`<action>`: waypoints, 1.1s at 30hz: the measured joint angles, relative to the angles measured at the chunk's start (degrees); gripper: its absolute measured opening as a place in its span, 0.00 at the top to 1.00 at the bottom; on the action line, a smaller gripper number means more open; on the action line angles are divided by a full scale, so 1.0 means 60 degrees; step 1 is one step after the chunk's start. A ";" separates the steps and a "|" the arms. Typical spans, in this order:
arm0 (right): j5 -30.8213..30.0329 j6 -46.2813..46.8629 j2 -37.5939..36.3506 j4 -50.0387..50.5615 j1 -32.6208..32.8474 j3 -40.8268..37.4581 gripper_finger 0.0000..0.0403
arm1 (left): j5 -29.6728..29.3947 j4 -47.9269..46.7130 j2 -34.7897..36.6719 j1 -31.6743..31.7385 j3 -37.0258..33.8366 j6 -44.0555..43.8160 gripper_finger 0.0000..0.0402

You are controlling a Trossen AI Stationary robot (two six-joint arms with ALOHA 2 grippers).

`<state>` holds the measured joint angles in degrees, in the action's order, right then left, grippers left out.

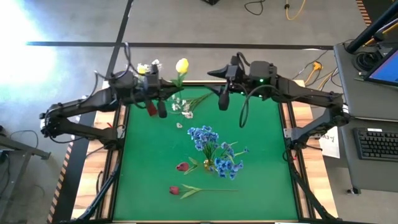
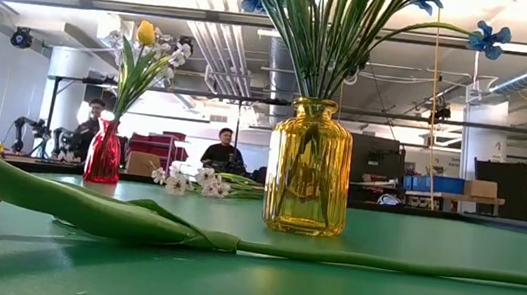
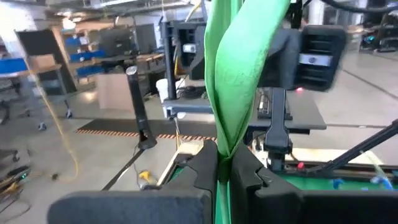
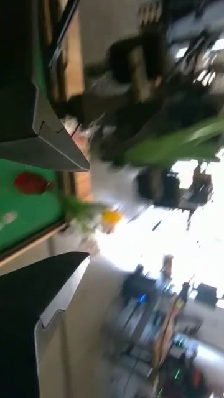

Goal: Sort flowers into vase by color
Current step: Put the yellow flower into the red vase

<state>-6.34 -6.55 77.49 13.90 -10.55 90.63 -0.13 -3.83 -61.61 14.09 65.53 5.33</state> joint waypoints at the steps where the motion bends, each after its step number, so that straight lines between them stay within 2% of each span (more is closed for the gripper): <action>1: -0.0248 0.0000 -0.0094 0.0313 0.0000 0.0000 0.47 | -0.0231 -0.0268 0.0183 -0.0002 -0.0009 -0.0005 1.00; 4: -0.0740 0.0146 -0.0272 0.1107 0.0000 0.0000 0.47 | -0.1234 -0.1160 0.0739 -0.0004 -0.0016 -0.0020 1.00; 9: -0.0727 0.0388 -0.0328 0.1849 0.0000 -0.0029 0.47 | -0.2781 -0.2293 0.1542 0.0000 -0.0187 -0.0131 1.00; 20: -0.0727 0.0461 -0.0268 0.2086 0.0000 -0.0532 0.47 | -0.4971 -0.2219 0.3391 0.0003 -0.2255 -0.1067 1.00; 25: -0.0726 0.0499 -0.0250 0.2114 0.0000 -0.0610 0.47 | -0.6566 -0.2209 0.4096 0.0004 -0.3101 -0.1374 1.00; 28: -0.0725 0.0516 -0.0219 0.2105 0.0000 -0.0644 0.47 | -0.7503 -0.1876 0.4444 0.0007 -0.3702 -0.1378 1.00; 33: -0.0723 0.0525 -0.0219 0.2080 0.0000 -0.0692 0.47 | -0.8325 -0.0977 0.4775 0.0094 -0.4597 -0.1278 1.00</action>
<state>-10.68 -3.40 76.18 26.38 -10.55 86.48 -50.08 -9.69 -32.96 14.65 37.95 -2.34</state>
